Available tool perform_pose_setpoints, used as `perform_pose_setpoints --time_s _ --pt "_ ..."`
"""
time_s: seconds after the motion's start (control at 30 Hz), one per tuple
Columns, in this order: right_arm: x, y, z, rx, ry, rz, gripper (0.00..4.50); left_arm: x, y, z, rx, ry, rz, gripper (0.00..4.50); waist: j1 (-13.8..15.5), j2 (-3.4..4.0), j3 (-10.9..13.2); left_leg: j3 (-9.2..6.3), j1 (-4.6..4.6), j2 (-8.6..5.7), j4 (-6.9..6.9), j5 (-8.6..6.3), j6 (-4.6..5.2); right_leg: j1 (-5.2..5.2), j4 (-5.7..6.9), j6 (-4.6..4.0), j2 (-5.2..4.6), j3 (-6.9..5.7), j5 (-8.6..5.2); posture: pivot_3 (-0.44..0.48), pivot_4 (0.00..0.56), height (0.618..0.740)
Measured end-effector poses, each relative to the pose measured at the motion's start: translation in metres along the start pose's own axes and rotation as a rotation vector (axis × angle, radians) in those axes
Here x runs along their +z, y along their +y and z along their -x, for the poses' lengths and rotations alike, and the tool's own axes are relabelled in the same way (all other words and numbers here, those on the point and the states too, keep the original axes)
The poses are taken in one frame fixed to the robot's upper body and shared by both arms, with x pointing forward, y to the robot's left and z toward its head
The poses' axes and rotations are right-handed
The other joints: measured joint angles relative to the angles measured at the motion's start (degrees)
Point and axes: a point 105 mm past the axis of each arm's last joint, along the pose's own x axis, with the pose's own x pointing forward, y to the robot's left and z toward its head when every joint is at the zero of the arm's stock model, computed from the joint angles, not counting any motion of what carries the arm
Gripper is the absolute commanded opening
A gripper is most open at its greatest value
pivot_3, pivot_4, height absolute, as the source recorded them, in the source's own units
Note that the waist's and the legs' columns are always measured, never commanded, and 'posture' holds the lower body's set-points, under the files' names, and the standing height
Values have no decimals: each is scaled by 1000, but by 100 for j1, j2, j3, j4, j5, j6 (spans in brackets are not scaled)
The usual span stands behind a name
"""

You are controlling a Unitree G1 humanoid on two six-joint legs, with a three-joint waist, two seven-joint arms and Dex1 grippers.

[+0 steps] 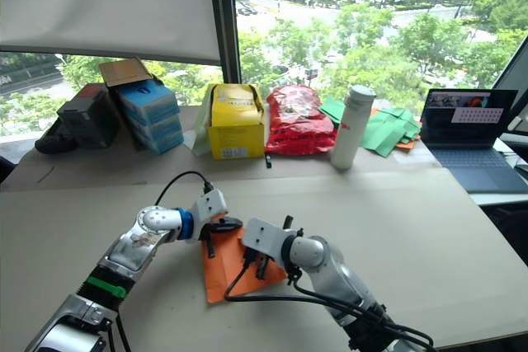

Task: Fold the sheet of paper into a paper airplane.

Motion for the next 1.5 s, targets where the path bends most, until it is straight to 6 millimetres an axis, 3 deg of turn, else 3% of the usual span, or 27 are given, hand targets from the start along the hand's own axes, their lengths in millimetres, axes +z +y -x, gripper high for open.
perform_pose_setpoints --time_s 0.13,0.4,0.5,0.53,0.63,0.77,0.97,1.5 --pt "1 0 0 1 2 -5 30 -1 0 0 -1 7 -6 0 1 0 0 0 1 0 0 0 0 0 0 0 0 0 0 0 150 740" --pt "11 6 2 54 -34 -83 2636 -2 -1 0 -3 13 -24 0 1 0 -1 -1 2 2 0 -10 17 0 3 -1 0 0 0 0 150 740" --pt "27 0 9 86 -109 -222 2636 -2 -1 -1 -3 13 -25 0 1 0 -1 -2 1 2 1 -11 18 0 3 -1 -1 1 1 0 150 740" --pt "35 -8 12 84 -143 -267 2417 -2 -1 -1 -3 14 -25 0 -1 0 -1 -2 1 2 1 -11 20 -1 4 -2 -3 2 1 0 150 740" --pt "56 -36 20 27 -225 -328 1349 -2 -1 -1 -1 14 -28 0 4 1 -1 -5 6 2 -2 -12 20 0 5 -3 -4 -1 1 0 150 740" --pt "42 -37 12 24 -157 -348 62 -1 -1 -1 -2 13 -31 0 2 1 -2 -1 3 -2 -2 -11 19 -1 4 -2 -8 -1 1 0 150 740" --pt "18 -21 -7 61 -58 -365 62 -1 0 -1 0 14 -31 0 1 1 -1 -1 3 -1 -2 -10 17 -2 6 -3 -6 -1 1 0 150 740" --pt "8 -23 -26 48 7 -342 62 -1 0 0 4 14 -32 0 -2 1 -2 -2 4 0 -2 -7 11 0 6 -3 -7 0 1 0 150 740"
